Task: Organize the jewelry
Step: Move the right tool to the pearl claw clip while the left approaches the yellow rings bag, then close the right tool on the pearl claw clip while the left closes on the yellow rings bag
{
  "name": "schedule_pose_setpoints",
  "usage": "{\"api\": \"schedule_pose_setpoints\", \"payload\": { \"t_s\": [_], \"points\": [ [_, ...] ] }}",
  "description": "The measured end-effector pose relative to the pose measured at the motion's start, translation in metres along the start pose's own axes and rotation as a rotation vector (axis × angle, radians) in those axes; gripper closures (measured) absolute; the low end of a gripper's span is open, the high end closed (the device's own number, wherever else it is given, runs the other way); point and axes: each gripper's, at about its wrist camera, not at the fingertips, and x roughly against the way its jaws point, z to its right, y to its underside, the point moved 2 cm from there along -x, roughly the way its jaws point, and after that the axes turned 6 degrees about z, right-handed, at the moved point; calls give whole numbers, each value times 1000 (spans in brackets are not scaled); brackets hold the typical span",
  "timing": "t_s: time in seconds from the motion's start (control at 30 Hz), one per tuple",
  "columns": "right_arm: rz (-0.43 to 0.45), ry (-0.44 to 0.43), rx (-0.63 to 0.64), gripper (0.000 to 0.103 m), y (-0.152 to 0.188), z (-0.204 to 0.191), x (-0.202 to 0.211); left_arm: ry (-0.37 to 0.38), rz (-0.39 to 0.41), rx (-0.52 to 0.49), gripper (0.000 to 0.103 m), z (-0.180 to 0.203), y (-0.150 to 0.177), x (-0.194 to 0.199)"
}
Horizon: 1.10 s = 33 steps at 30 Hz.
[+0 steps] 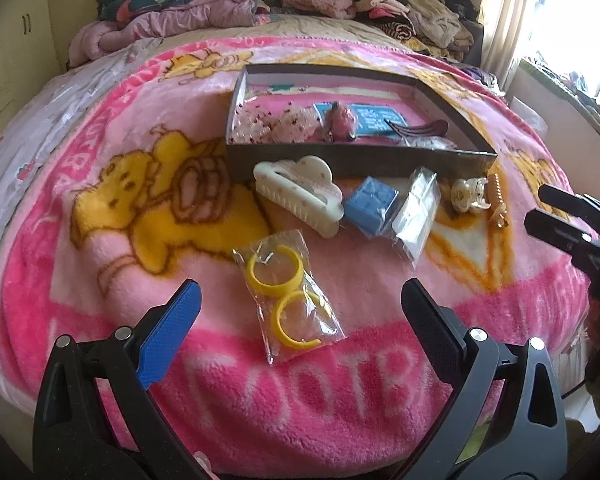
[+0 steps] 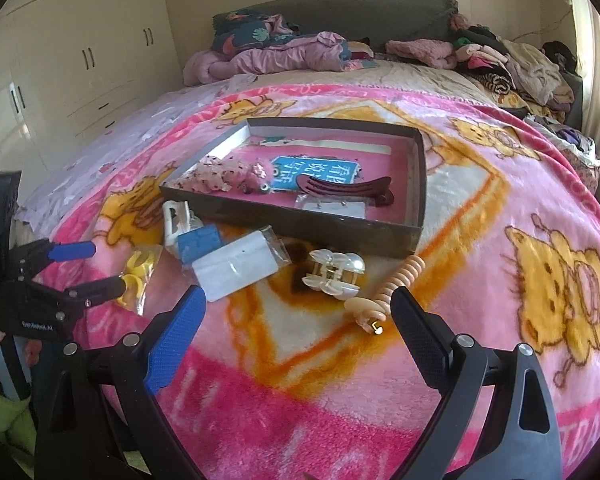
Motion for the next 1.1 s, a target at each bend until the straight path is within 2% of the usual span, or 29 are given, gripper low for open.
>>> {"api": "schedule_pose_setpoints", "payload": {
  "t_s": [0.33, 0.47, 0.6, 0.73, 0.87, 0.97, 1.1],
  "points": [
    [-2, 14, -17, 12, -6, 17, -15, -23, -30, 35, 14, -6, 5, -20],
    [-7, 13, -14, 13, -9, 21, -24, -18, -36, 39, 23, -4, 6, -26],
    [-20, 11, -6, 16, -11, 22, -33, 18, -61, 46, 35, 1, 8, -35],
    [-32, 10, 2, 18, -13, 24, -43, 5, -73, 31, 41, 3, 11, -41],
    [-51, -4, 11, 25, -14, 24, -54, -8, -69, 32, 61, -1, 10, -42],
    [-68, -11, 18, 30, -14, 24, -62, -4, -65, 38, 64, -3, 10, -41],
    [-95, -14, 16, 42, -14, 24, -74, -3, -60, 34, 66, -3, 9, -38]
  ]
}}
